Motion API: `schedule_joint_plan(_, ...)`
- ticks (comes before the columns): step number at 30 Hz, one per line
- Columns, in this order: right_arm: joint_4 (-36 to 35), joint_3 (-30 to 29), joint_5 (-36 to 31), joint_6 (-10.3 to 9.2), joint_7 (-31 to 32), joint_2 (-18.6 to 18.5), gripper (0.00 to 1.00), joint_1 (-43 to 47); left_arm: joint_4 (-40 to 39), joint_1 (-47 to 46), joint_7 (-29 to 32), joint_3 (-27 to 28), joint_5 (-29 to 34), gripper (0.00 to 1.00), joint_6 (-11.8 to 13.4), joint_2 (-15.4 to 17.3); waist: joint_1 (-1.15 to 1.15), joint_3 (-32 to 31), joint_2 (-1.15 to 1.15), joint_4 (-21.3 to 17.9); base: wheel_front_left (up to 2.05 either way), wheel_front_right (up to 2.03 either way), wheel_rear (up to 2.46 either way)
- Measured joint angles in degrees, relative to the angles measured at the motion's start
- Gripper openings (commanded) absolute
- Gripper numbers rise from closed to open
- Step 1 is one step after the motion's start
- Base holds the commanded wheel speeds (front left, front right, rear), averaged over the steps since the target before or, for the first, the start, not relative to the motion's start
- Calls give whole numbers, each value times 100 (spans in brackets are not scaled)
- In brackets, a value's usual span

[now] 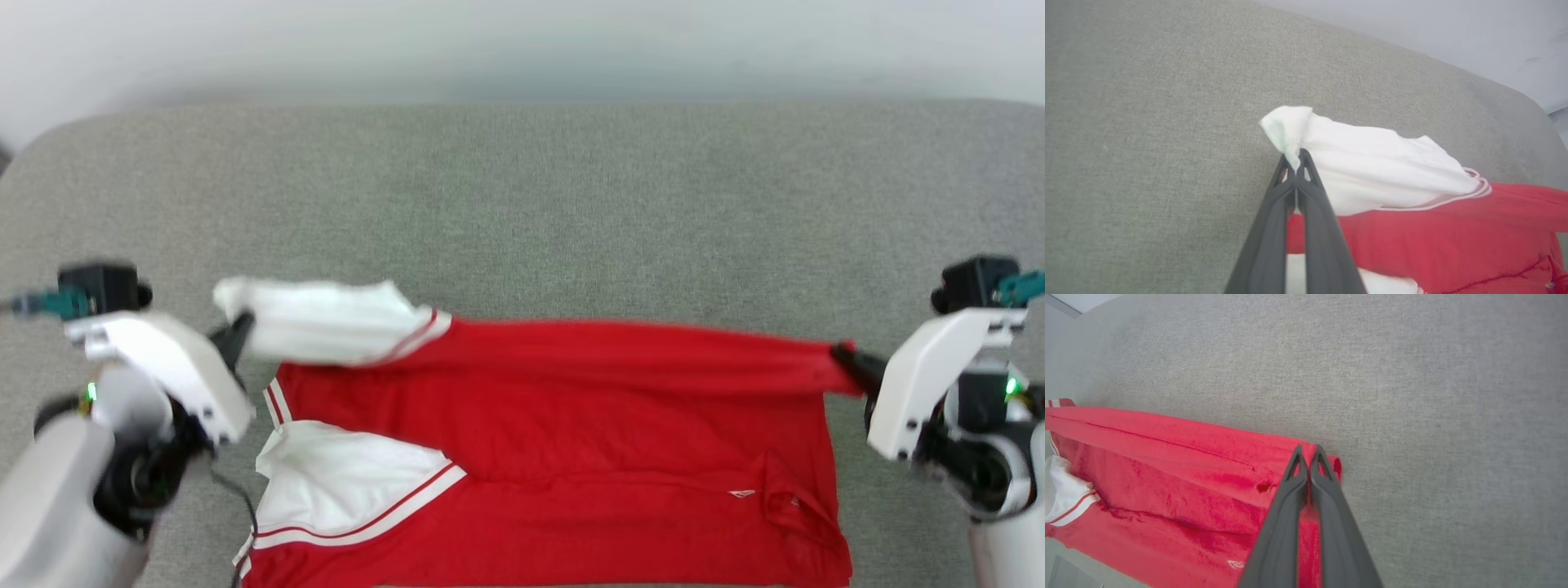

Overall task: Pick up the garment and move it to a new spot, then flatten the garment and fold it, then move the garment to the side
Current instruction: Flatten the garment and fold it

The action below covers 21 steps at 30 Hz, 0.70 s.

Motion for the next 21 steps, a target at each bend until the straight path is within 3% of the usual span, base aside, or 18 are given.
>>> schedule_joint_plan(7, 51, -76, 114, 0, -259, 226, 0, 841, -94, 1352, -194, 7, -325, 0, 258, -157, 0, -259, 0, 3, 0, 0, 0)
schedule_joint_plan(8, 82, -71, 120, 0, -308, 252, 1, 936, -55, 1480, -207, -26, -347, 9, 288, -224, 0, -278, 0, 5, 0, 0, 0)
schedule_joint_plan(9, 126, -62, 136, 0, -355, 271, 68, 1031, -1, 1580, -209, -51, -391, 37, 294, -290, 0, -287, 0, 4, 0, 0, 0)
schedule_joint_plan(10, 169, -40, 129, -1, -471, 281, 100, 1132, 55, 1656, -220, -75, -442, 84, 293, -369, 0, -291, 0, 7, 0, 0, 0)
schedule_joint_plan(11, 218, -36, 132, -1, -591, 307, 100, 1204, 119, 1702, -257, -96, -469, 100, 282, -452, 0, -294, 0, 11, 0, 0, 0)
schedule_joint_plan(17, 325, 129, 188, -1, -1104, 316, 100, 1535, 360, 1783, -903, -138, -236, 100, 222, -687, 0, -436, 0, -19, 0, 0, 0)
schedule_joint_plan(21, 46, 157, 241, -1, -1300, 174, 100, 1753, 197, 1781, -1462, -183, 216, 100, 388, -690, 0, -605, 0, -47, 0, 0, 0)
